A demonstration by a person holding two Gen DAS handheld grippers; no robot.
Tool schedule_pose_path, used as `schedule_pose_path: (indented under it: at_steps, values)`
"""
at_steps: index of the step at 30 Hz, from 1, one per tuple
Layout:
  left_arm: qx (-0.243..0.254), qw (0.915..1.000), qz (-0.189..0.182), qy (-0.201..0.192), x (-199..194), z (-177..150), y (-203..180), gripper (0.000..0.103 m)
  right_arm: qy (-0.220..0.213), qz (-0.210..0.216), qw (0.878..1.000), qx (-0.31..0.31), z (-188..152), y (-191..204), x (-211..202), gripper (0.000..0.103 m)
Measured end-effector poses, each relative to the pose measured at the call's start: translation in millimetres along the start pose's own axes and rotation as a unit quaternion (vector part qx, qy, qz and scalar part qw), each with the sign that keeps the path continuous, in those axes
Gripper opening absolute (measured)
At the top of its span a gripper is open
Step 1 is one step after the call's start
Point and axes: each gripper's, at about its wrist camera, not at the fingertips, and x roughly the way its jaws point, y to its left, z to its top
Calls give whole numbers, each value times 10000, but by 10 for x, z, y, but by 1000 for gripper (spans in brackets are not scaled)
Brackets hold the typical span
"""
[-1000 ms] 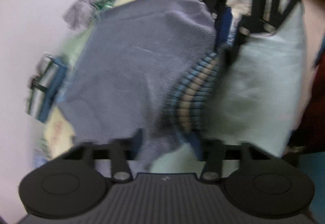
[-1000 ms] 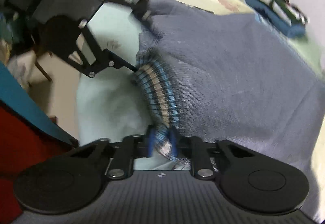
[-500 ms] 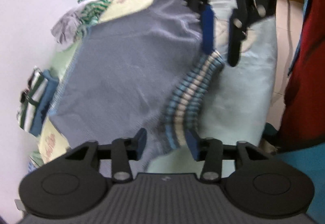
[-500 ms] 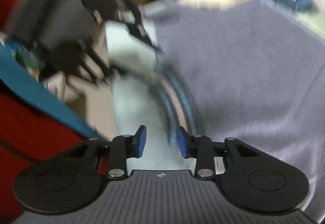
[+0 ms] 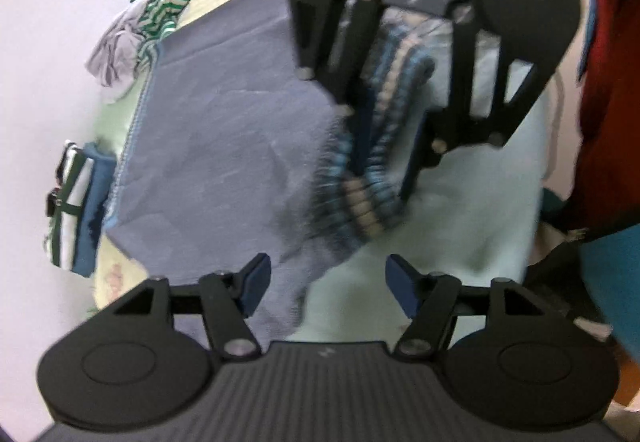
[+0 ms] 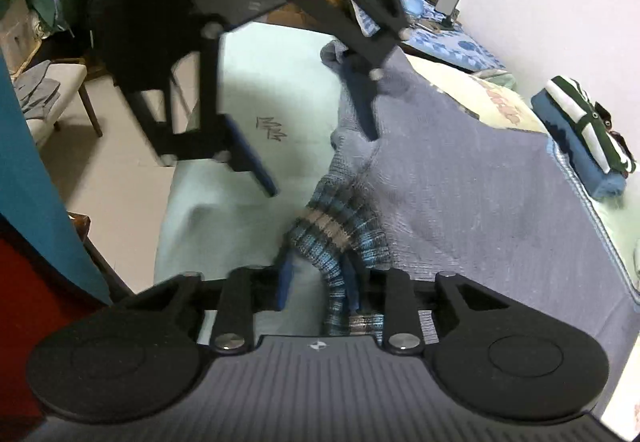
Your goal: Fold clothes
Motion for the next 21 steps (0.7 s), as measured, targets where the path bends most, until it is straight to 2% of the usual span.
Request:
schedule_pose_path:
  at_steps: [2, 4, 5, 7, 9, 11, 12, 13, 14, 18, 19, 20, 21]
  values:
    - [41, 9999, 16, 105, 48, -37, 33, 53, 7, 271, 9992, 287, 17, -107, -67, 2]
    - [-36, 9997, -160, 183, 41, -51, 64, 34, -27, 595, 9966, 562, 44, -206, -188, 0]
    - [-59, 9996, -228, 158, 27, -47, 64, 31, -46, 761, 9950, 646, 59, -234, -246, 0]
    - [1, 9996, -276, 83, -16, -45, 10, 32, -95, 1046, 9913, 790, 90, -266, -317, 0]
    - [90, 9996, -266, 56, -24, -42, -43, 32, -143, 901, 9927, 790, 107, -271, -282, 0]
    - [223, 9996, -172, 68, 9, -35, -74, 33, -141, 643, 9966, 505, 96, -174, -244, 12]
    - [298, 9995, -114, 60, 21, -32, -80, 37, -148, 428, 9988, 184, 84, -85, -218, 18]
    - [373, 9993, -56, 52, 33, -29, -85, 45, -166, 181, 9996, -137, 68, 5, -179, 31]
    - [448, 9990, 2, 44, 45, -25, -91, 48, -184, -8, 9991, -394, 52, 73, -135, 36]
    - [515, 9987, -21, 55, 90, 8, -41, 51, -107, -363, 9947, -955, 53, 177, 87, 33]
    - [489, 9988, -36, 55, 91, 11, -26, 51, -142, -389, 9941, -999, 57, 172, 117, 29]
    - [480, 9988, -7, 73, 91, 5, -7, 51, -169, -368, 9950, -911, 71, 137, 128, 20]
    - [474, 9988, 28, 94, 92, -3, 12, 51, -184, -292, 9972, -669, 97, 66, 117, 15]
